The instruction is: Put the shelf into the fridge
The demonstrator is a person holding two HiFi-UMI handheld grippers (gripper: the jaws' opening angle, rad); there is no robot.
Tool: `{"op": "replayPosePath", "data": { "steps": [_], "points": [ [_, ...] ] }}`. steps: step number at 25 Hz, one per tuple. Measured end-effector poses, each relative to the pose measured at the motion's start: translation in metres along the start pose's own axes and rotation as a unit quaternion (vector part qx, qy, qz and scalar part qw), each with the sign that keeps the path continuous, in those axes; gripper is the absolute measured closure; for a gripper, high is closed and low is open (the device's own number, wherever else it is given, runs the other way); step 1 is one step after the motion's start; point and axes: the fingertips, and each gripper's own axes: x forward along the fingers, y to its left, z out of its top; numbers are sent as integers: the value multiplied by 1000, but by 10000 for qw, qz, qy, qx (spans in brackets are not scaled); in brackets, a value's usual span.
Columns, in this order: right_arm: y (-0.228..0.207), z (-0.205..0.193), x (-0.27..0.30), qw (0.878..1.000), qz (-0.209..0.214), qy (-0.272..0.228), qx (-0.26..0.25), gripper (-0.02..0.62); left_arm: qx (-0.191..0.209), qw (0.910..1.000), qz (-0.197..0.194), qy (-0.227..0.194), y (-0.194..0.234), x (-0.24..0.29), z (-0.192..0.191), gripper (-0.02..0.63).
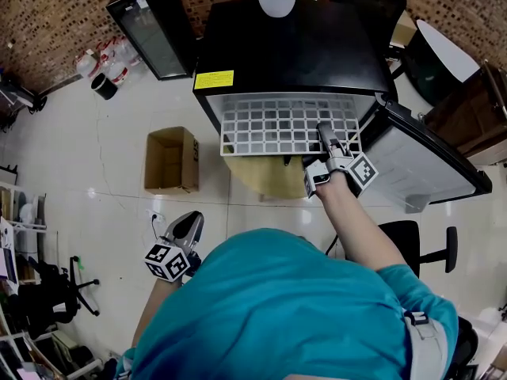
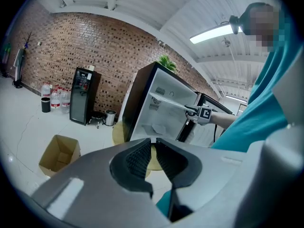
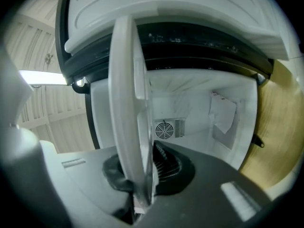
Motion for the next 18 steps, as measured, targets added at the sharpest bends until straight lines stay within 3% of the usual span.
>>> {"op": "replayPosePath", "data": {
  "steps": [15,18],
  "points": [
    [9,14,52,9995,234,-184,-89,572,-54,9999,76,45,9,0,-5,571],
    [4,18,58,9995,-44,-218,-208,572,-53,9999,88,48,9,-2,-5,571]
  ]
}}
